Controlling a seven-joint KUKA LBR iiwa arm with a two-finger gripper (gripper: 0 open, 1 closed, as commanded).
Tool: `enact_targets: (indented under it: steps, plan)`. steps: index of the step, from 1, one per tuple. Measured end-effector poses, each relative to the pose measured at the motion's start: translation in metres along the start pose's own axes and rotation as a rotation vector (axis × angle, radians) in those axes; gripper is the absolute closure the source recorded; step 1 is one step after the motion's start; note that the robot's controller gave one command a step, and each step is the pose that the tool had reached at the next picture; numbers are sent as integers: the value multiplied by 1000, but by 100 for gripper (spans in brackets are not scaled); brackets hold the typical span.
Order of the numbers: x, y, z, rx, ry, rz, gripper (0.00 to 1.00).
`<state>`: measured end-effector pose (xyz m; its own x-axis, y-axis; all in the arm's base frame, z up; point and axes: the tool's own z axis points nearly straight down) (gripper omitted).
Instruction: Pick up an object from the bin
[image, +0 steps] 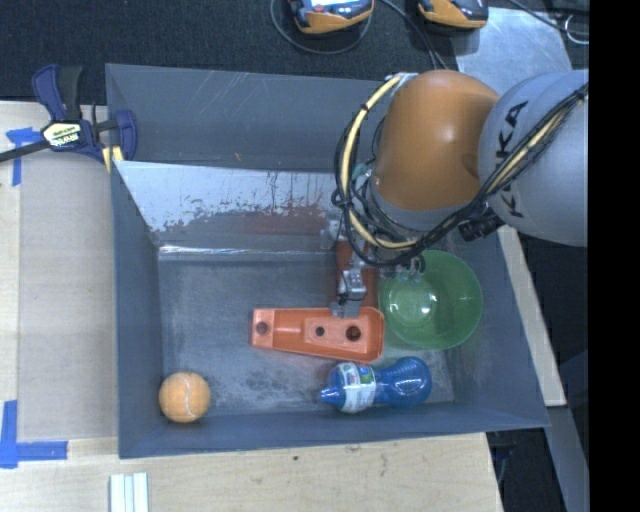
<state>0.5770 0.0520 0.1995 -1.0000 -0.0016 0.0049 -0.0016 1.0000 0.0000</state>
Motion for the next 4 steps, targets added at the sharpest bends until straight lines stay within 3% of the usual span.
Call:
enact_targets:
  steps: [1,2,3,4]
  plan:
    - [-2,0,-5,-1,-9,1,0]
    - [-9,8,110,0,-6,-90,0]
    - [9,-17,126,-1,-11,-96,100]
    - [9,-17,126,-2,-11,-96,100]
